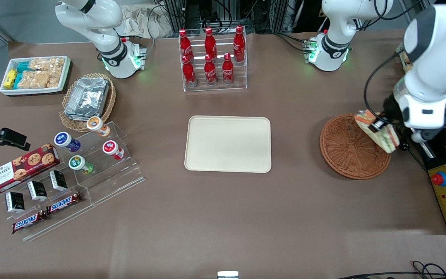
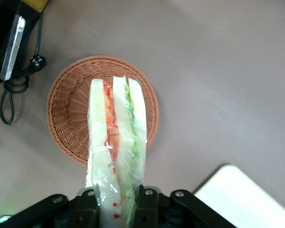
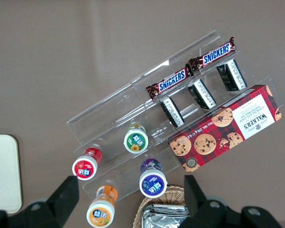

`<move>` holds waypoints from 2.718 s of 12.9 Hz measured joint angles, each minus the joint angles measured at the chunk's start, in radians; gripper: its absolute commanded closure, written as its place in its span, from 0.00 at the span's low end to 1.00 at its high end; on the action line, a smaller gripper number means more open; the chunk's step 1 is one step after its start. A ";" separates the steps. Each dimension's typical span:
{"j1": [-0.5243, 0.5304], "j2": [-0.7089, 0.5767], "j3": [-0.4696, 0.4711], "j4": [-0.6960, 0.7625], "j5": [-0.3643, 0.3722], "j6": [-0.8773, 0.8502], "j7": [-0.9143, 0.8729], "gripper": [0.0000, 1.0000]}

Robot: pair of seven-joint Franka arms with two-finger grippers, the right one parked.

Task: Place sandwich from basket to tray
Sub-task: 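Lift the sandwich out of the basket with the left gripper, then carry the sandwich over the cream tray and lower it, then open the left gripper to set the sandwich upright on the tray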

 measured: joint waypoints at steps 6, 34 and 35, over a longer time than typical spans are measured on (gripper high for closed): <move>-0.011 0.047 -0.186 0.096 -0.115 -0.034 0.155 1.00; -0.205 0.506 -0.327 -0.209 0.352 0.722 -0.180 0.00; -0.203 0.487 -0.327 -0.184 0.352 0.679 -0.183 0.00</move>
